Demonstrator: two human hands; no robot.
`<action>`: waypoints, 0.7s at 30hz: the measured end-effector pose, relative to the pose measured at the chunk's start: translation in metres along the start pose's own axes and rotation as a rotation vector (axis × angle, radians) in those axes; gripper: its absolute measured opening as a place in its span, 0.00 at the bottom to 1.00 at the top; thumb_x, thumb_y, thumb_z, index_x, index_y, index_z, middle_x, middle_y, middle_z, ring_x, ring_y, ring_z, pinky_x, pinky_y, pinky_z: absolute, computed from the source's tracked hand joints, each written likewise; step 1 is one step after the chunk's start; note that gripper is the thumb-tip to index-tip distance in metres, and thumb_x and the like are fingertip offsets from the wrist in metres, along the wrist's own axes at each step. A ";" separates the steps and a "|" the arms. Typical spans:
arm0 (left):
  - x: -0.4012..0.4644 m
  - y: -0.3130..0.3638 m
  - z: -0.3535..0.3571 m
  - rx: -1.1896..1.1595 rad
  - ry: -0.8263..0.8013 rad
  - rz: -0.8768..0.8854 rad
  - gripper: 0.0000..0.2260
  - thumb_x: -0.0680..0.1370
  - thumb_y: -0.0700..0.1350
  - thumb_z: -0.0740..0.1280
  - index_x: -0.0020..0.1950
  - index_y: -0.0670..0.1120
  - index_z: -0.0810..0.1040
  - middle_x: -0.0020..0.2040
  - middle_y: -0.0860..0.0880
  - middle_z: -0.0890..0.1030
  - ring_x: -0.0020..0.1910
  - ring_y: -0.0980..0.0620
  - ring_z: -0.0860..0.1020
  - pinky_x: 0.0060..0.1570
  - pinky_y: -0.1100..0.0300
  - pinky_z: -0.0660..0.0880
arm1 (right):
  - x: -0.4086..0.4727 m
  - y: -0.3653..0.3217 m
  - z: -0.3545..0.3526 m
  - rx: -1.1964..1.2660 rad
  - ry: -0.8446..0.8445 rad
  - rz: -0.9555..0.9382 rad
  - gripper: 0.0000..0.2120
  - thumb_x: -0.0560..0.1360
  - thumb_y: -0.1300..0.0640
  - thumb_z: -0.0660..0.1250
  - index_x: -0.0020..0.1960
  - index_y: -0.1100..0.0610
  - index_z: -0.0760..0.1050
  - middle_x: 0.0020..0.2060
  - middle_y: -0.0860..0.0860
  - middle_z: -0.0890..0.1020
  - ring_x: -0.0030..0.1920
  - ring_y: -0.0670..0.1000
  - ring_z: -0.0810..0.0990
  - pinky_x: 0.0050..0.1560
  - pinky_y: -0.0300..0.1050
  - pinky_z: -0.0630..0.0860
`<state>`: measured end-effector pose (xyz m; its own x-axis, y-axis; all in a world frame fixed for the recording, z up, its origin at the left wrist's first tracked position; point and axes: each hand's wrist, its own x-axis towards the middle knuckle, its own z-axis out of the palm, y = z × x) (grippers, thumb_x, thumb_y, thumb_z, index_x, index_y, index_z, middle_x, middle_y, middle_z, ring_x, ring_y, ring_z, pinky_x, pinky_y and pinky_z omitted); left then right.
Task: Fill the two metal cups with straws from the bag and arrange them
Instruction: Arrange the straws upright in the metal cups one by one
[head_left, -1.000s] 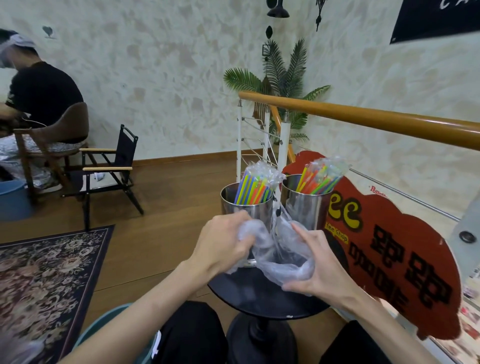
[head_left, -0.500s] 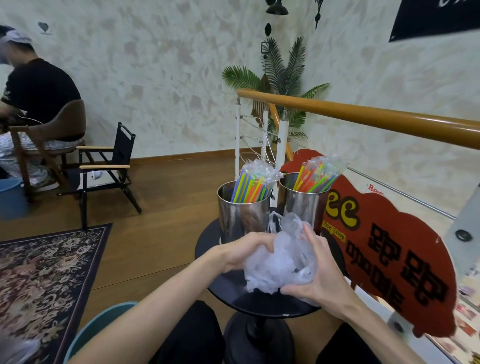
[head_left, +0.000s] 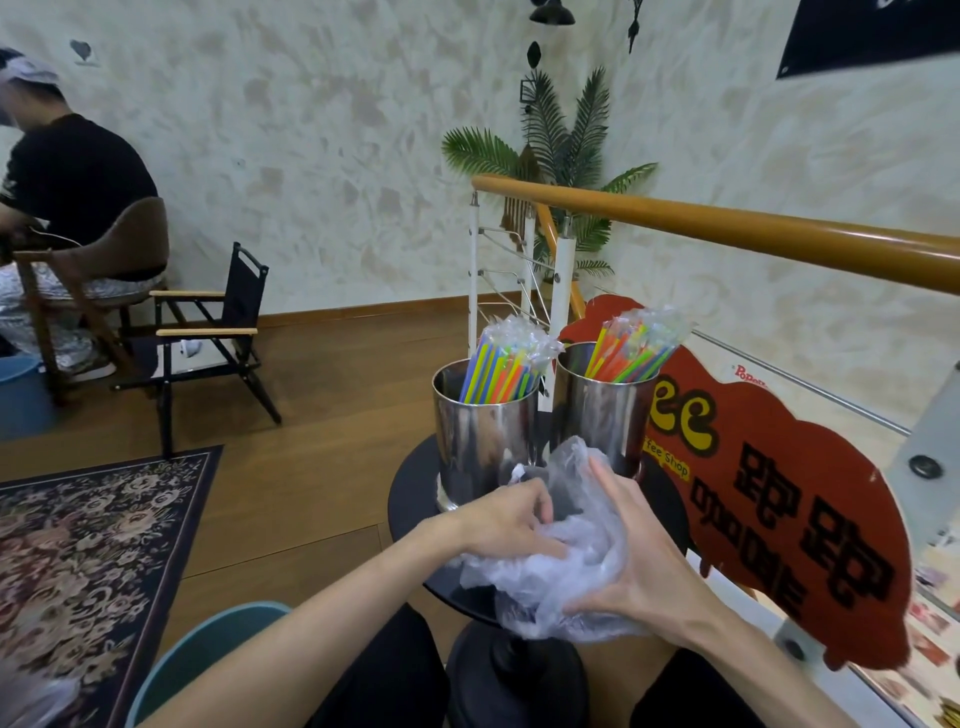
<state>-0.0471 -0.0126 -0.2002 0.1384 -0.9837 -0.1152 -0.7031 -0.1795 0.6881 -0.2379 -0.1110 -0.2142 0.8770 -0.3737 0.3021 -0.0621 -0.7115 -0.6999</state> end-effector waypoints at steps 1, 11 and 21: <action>0.000 -0.001 0.004 0.034 0.047 0.027 0.14 0.75 0.54 0.74 0.46 0.48 0.72 0.36 0.53 0.74 0.33 0.57 0.70 0.34 0.61 0.67 | -0.001 0.003 0.001 -0.031 -0.011 0.006 0.67 0.56 0.38 0.84 0.79 0.34 0.41 0.76 0.29 0.49 0.78 0.34 0.50 0.76 0.56 0.63; -0.015 0.008 -0.007 -0.305 0.073 0.035 0.09 0.81 0.49 0.68 0.53 0.43 0.82 0.45 0.55 0.83 0.38 0.64 0.78 0.42 0.66 0.75 | 0.000 0.028 0.019 -0.016 0.351 -0.021 0.35 0.62 0.70 0.80 0.56 0.37 0.76 0.54 0.39 0.80 0.55 0.41 0.79 0.52 0.31 0.73; -0.050 -0.017 0.005 0.230 0.201 0.278 0.48 0.68 0.68 0.75 0.81 0.57 0.54 0.76 0.63 0.60 0.75 0.66 0.59 0.68 0.73 0.58 | 0.013 0.016 0.013 0.279 0.375 0.089 0.17 0.59 0.68 0.62 0.37 0.47 0.65 0.34 0.44 0.70 0.37 0.44 0.67 0.37 0.39 0.63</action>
<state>-0.0457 0.0393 -0.2098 0.0388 -0.9768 0.2106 -0.8673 0.0717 0.4926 -0.2208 -0.1193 -0.2301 0.6385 -0.6517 0.4094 0.0459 -0.4988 -0.8655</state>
